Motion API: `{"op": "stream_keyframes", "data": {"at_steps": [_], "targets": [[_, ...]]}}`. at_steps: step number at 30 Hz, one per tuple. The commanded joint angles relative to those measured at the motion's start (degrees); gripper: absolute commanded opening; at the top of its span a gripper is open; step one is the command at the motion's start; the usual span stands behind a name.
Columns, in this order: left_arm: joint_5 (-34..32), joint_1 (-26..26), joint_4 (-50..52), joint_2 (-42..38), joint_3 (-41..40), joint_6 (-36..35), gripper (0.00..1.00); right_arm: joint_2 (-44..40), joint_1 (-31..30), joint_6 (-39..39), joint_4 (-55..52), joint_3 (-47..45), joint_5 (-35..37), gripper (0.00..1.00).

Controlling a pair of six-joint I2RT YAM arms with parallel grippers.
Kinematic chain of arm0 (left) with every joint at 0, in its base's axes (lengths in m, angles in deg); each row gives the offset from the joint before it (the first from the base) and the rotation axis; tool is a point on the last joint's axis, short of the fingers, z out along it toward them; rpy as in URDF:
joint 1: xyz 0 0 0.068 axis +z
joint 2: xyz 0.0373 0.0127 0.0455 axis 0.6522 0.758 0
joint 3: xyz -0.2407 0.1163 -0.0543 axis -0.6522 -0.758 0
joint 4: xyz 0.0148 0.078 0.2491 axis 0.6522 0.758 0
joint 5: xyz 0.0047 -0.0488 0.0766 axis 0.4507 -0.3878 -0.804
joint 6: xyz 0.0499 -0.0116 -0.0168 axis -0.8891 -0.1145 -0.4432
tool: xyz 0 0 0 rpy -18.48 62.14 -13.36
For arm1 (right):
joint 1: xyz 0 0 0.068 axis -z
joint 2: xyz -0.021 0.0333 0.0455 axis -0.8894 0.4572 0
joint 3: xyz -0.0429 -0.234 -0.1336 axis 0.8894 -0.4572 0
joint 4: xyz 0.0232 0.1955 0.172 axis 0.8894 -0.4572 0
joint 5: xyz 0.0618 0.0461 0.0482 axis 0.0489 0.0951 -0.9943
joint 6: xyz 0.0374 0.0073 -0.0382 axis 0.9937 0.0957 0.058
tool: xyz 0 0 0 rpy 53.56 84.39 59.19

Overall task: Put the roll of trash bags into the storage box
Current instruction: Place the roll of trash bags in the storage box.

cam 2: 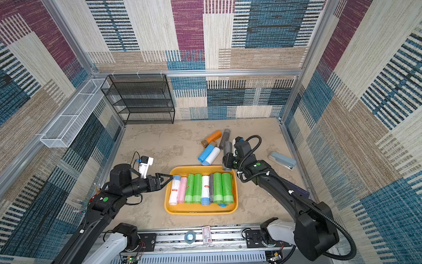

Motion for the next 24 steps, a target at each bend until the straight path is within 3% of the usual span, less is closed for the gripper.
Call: {"op": "stream_keyframes", "data": {"at_steps": [1,9,24], "targets": [[1.4,0.0,-1.3,0.0,-0.3,-0.1,0.99,0.2,-3.6,4.5,0.5,0.8,0.9,0.39],[1.6,0.0,-1.6,0.1,-0.4,-0.1,0.98,1.0,-13.9,13.7,1.5,-1.7,3.6,0.39],[2.3,0.0,-1.9,0.6,-0.5,0.1,0.99,3.8,-25.4,21.8,-2.9,-1.9,11.4,0.38]]}}
